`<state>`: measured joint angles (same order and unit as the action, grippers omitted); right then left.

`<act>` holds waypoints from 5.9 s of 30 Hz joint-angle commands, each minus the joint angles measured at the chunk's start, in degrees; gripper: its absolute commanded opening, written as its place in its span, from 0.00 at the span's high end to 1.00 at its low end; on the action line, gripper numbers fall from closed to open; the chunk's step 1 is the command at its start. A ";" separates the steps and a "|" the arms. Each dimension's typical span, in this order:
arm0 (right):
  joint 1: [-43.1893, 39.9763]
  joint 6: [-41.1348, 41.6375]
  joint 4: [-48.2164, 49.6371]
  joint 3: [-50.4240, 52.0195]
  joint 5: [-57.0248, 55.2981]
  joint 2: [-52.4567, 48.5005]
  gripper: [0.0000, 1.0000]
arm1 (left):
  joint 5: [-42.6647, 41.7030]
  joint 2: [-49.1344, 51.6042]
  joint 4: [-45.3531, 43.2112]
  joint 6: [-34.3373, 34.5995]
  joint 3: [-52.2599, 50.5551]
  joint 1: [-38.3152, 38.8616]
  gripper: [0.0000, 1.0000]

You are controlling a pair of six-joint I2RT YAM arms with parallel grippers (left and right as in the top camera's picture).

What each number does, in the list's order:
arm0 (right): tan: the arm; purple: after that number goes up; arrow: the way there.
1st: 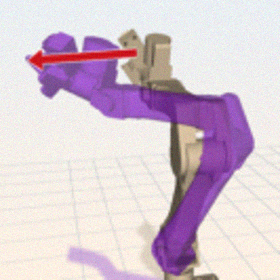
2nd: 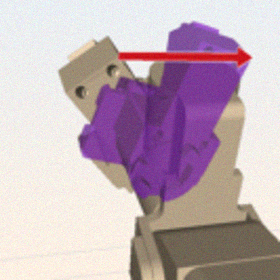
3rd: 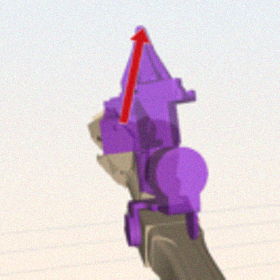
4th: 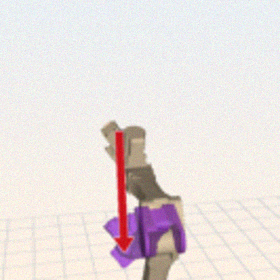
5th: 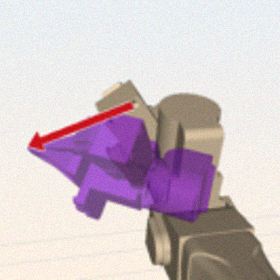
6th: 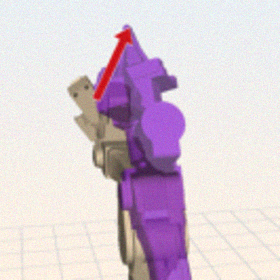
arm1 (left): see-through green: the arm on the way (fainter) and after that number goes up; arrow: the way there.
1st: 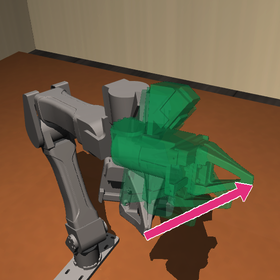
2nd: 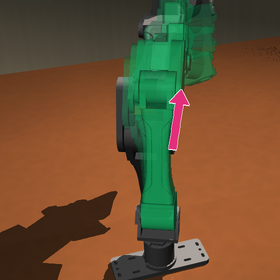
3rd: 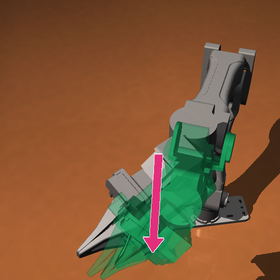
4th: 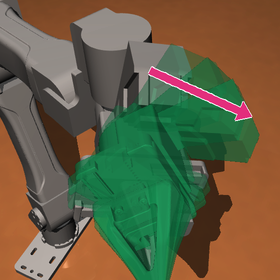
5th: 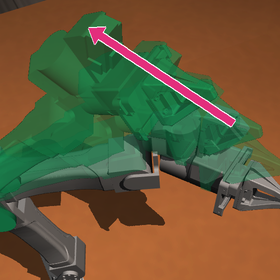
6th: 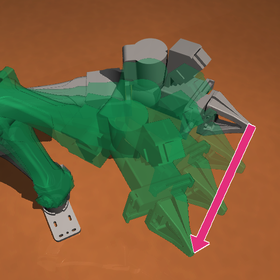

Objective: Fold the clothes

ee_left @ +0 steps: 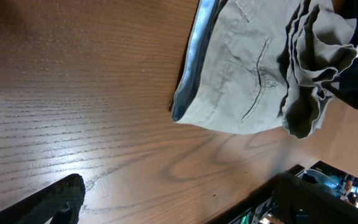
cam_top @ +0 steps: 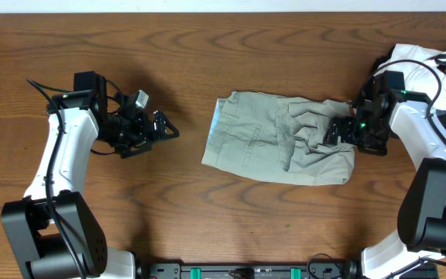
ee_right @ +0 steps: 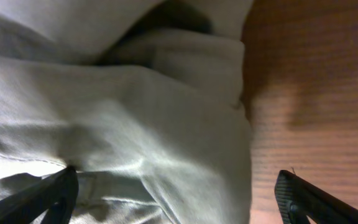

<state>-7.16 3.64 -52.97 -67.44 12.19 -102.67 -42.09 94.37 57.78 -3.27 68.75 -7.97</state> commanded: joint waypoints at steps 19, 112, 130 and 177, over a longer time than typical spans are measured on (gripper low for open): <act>2.86 1.31 -3.96 -11.15 16.22 -0.26 0.64 | -0.81 -1.14 -1.70 -0.98 -0.24 0.07 0.01; 10.10 16.41 3.65 2.95 10.73 25.20 0.16 | 3.34 17.77 -17.42 14.80 -0.24 19.39 0.93; 10.12 15.52 0.83 2.95 8.00 25.20 0.18 | 8.04 17.44 -18.56 46.10 -3.37 18.86 0.94; 10.23 20.96 -2.97 3.06 5.33 25.14 0.17 | 6.78 -4.90 -24.98 55.54 -16.02 26.73 0.20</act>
<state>3.36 24.10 -55.88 -64.34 17.96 -78.13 -35.59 90.56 32.88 56.77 52.58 19.49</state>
